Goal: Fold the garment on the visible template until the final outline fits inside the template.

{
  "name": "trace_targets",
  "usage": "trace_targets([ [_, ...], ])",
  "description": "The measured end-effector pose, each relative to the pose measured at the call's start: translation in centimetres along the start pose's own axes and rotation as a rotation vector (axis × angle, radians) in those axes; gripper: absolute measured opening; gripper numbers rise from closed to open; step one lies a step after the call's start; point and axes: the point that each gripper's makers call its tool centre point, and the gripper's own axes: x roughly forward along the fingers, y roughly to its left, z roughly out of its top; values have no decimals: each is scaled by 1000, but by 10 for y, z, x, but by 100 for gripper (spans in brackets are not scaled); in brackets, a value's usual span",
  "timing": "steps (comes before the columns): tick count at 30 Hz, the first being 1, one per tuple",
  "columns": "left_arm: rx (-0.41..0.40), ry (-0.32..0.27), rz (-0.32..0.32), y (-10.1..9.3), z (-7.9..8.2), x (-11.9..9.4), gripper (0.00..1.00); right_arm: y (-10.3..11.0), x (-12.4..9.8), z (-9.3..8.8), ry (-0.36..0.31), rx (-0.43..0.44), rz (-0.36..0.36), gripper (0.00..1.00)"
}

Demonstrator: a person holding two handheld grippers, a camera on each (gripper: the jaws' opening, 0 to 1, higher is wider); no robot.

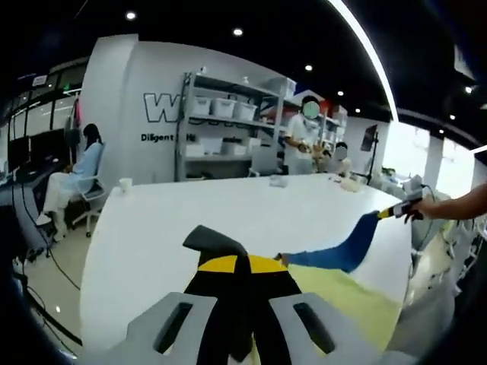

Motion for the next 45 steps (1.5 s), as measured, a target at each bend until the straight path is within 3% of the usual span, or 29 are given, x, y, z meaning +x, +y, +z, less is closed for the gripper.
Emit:
trace_targets([
  [11,30,-17,-120,-61,18,20,1,4,-2,3,-10,-26,17,0],
  [16,46,-6,-175,-86,19,30,1,6,-3,2,-12,-25,22,0],
  [21,60,30,-210,-102,7,43,1,6,-5,-1,-10,-25,25,0],
  [25,68,80,-216,-108,-13,56,1,5,-8,-3,-10,-23,27,0],
  [32,4,156,-183,-111,-41,78,1,3,-10,-8,-9,-14,28,0],
  [45,-20,207,-228,-145,-51,113,1,4,-13,-13,-8,4,37,0],
])
